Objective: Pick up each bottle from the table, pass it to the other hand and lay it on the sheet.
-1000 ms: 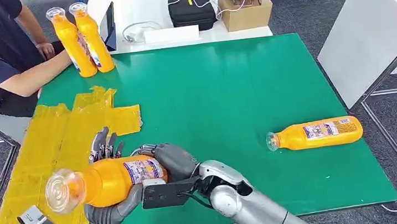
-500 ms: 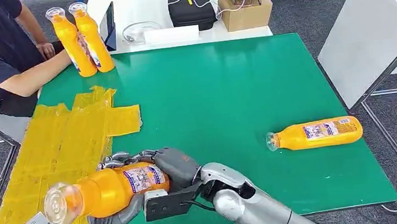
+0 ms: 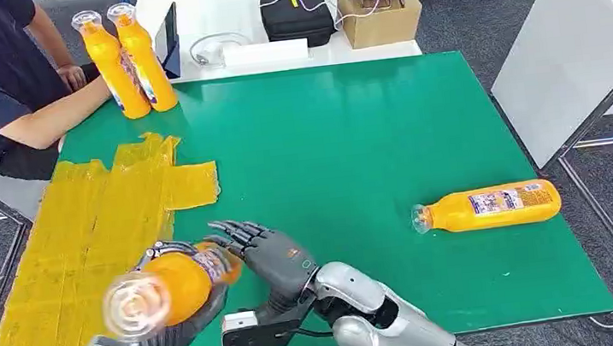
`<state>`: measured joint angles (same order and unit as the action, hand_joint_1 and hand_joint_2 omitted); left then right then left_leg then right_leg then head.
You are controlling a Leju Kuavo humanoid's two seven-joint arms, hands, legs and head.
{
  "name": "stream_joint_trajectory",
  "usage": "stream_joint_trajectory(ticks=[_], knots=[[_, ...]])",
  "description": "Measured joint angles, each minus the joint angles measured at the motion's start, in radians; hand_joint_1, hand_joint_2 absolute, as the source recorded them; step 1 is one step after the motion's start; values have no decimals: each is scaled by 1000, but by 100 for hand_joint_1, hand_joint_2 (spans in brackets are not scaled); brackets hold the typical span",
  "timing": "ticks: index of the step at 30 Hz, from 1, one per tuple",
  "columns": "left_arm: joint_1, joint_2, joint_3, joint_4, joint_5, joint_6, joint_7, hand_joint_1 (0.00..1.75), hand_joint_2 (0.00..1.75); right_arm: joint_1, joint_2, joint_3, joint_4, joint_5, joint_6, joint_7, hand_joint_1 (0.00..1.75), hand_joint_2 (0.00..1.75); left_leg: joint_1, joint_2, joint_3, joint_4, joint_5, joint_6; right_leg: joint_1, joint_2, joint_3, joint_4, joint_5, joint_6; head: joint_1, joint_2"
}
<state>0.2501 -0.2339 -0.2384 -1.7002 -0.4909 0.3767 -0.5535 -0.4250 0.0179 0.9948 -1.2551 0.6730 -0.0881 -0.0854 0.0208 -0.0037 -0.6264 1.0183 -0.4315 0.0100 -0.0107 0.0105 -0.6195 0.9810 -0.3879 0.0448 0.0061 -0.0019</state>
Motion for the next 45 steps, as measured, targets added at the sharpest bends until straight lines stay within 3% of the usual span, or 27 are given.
stream_joint_trajectory(ticks=[2,3,7,11,14,20,24,25,26,27,32,36,41,45], knots=[[-26,-13,41,14,-298,237,16,175,175,-2,-27,-48,-31,4,2,-2,0,0,0,0,0,0,0,0,0,0,1,0,0,0,0,0],[-39,-21,71,24,-392,308,16,175,175,-4,-42,-78,-42,3,7,-8,0,175,0,0,0,0,0,0,0,0,1,0,0,0,0,0],[-66,-56,182,40,-598,324,26,175,175,-6,-89,-156,-79,15,17,-23,0,175,0,0,1,0,0,0,0,0,1,0,1,0,0,0],[-100,-74,302,87,-937,324,149,175,175,17,-178,-235,-131,-7,16,-59,0,175,-1,-1,1,1,0,0,-1,-2,1,-1,0,0,0,0],[-133,-23,296,255,-1063,323,374,175,175,63,-235,-315,-160,-4,14,-106,0,175,-1,-1,0,1,0,0,0,-2,1,0,0,0,0,0],[-161,26,286,401,-1074,324,415,175,175,108,-286,-389,-185,1,13,-114,0,175,-1,1,0,1,-1,0,0,0,-1,0,1,0,0,0],[-201,60,239,523,-1075,323,506,175,175,127,-295,-428,-187,22,11,-111,0,175,-1,0,0,1,-1,0,0,0,-1,0,0,0,0,0],[-219,71,222,575,-1075,318,518,0,175,130,-296,-442,-182,31,5,-115,0,175,-1,0,0,1,-1,0,-1,0,-1,0,0,0,0,0],[-238,82,205,631,-1075,310,525,0,175,131,-296,-457,-172,38,1,-116,0,175,-1,0,0,1,-1,0,-1,0,0,0,0,0,0,0],[-249,90,192,674,-1071,307,528,0,0,131,-298,-473,-159,41,-2,-116,0,175,-1,0,0,1,-1,0,-1,0,0,0,0,0,0,0],[-309,116,162,813,-1011,303,503,0,0,131,-349,-550,-112,35,80,-118,0,175,-3,-3,0,1,0,1,-3,-4,1,0,0,1,0,0],[-319,134,161,828,-897,267,427,0,0,162,-482,-617,-110,-16,202,-82,0,175,-4,-8,1,1,0,2,-4,-9,5,-1,-1,3,0,0],[-319,148,161,826,-829,231,382,0,0,211,-583,-677,-110,-37,243,-64,0,175,-7,-8,3,1,-1,3,-6,-9,6,-1,-2,4,-1,0],[-301,148,162,773,-592,123,240,0,0,297,-632,-738,-110,-25,243,-44,0,175,-7,-10,3,1,-1,4,-6,-10,7,-1,-2,4,-1,0]])
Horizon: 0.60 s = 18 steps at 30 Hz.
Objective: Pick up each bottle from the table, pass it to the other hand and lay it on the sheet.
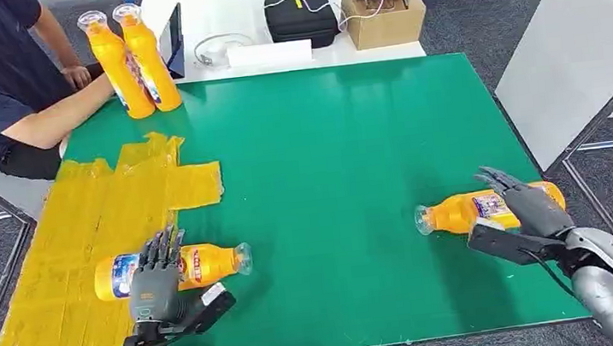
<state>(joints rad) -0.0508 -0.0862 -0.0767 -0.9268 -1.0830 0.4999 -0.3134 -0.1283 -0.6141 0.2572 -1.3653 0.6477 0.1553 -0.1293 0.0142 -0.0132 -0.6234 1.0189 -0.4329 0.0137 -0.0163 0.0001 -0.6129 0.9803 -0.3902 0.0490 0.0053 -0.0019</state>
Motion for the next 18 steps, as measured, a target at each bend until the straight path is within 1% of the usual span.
stream_joint_trajectory(ticks=[3,9,12,14,16,18], knots=[[35,-8,0,-87,193,-96,-93,0,0,83,-29,-58,0,11,-1,4,0,175,0,-1,-1,0,-1,1,0,0,0,0,0,0,0,0],[104,-27,4,-254,418,-212,-184,0,0,172,-50,-153,-4,36,13,17,0,175,0,3,-1,0,-2,2,-1,1,-2,0,-1,1,0,0],[120,-31,5,-309,447,-236,-191,0,0,189,-53,-180,-4,44,18,19,0,175,0,3,-1,0,-2,2,0,1,-2,0,-1,1,0,0],[136,-38,8,-351,510,-283,-210,0,0,193,-52,-196,-2,71,15,24,0,175,0,4,-1,0,-2,2,0,1,-2,0,-1,1,0,0],[155,-48,10,-408,590,-337,-222,0,0,190,-41,-213,14,126,-19,25,0,175,0,4,-1,0,-2,2,0,1,-2,0,-1,1,0,0],[172,-56,10,-461,620,-360,-221,0,0,175,-22,-231,39,176,-68,21,0,175,0,4,-1,0,-2,2,0,1,-2,0,-1,1,0,0]])
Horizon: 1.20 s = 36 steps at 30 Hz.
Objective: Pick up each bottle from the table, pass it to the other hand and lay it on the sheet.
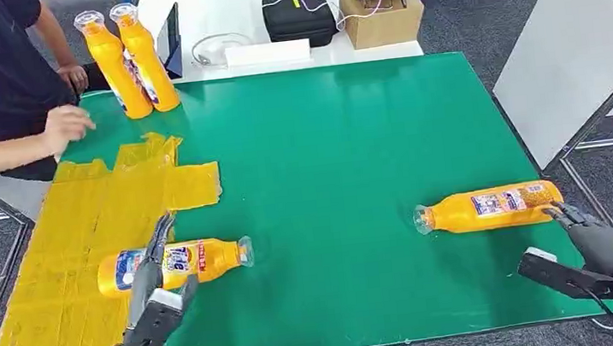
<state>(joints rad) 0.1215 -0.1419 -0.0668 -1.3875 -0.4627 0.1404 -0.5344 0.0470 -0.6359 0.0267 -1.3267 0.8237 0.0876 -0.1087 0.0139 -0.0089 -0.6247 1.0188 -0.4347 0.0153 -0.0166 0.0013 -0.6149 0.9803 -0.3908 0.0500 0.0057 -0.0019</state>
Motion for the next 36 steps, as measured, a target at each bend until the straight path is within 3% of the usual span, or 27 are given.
stream_joint_trajectory(ticks=[4,17,36], knots=[[26,-11,0,-74,3,-13,6,0,0,-36,43,-31,28,39,-51,-11,0,175,0,0,0,0,0,0,0,0,0,0,0,0,0,0],[51,-22,-2,-146,12,-15,-5,0,0,-95,108,-69,69,92,-59,-17,0,175,0,0,0,0,0,0,0,0,0,0,0,0,0,0],[67,-20,-96,-248,55,-10,-26,0,0,-277,161,9,327,167,-56,-36,0,175,0,0,0,0,1,1,0,0,0,0,0,0,0,0]])
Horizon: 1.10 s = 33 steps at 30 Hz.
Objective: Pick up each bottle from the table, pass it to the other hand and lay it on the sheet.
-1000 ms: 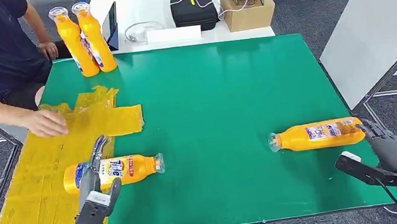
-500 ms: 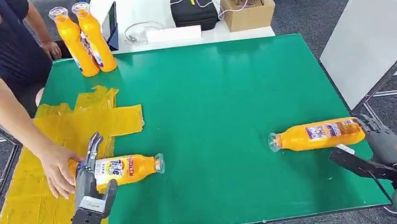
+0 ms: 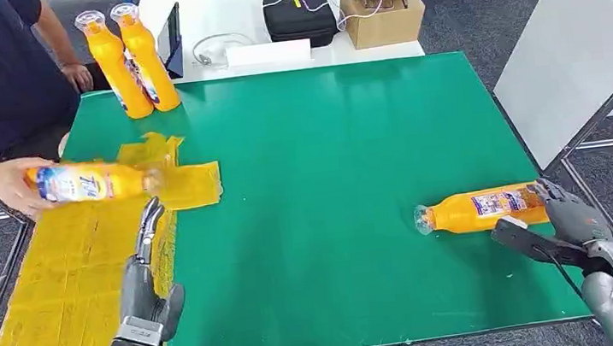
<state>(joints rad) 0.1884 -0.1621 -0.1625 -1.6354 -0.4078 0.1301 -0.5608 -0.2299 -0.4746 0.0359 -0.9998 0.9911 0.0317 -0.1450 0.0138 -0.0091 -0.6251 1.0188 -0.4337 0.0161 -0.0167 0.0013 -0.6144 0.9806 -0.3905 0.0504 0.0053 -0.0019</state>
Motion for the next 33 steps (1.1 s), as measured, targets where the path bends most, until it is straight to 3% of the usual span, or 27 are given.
stream_joint_trajectory(ticks=[8,26,33], knots=[[3,2,-4,-9,10,-4,-6,0,0,-65,0,38,48,5,7,-3,0,175,0,-1,0,0,0,0,0,0,0,0,0,0,0,0],[4,6,-4,-11,11,-5,-6,0,0,-91,5,74,80,5,8,-3,0,175,0,-1,0,0,0,0,0,0,0,0,0,0,0,0],[0,6,-6,-11,24,-25,-17,0,0,-161,7,116,153,32,69,11,0,175,0,0,0,0,0,0,0,0,0,0,0,0,0,0]])
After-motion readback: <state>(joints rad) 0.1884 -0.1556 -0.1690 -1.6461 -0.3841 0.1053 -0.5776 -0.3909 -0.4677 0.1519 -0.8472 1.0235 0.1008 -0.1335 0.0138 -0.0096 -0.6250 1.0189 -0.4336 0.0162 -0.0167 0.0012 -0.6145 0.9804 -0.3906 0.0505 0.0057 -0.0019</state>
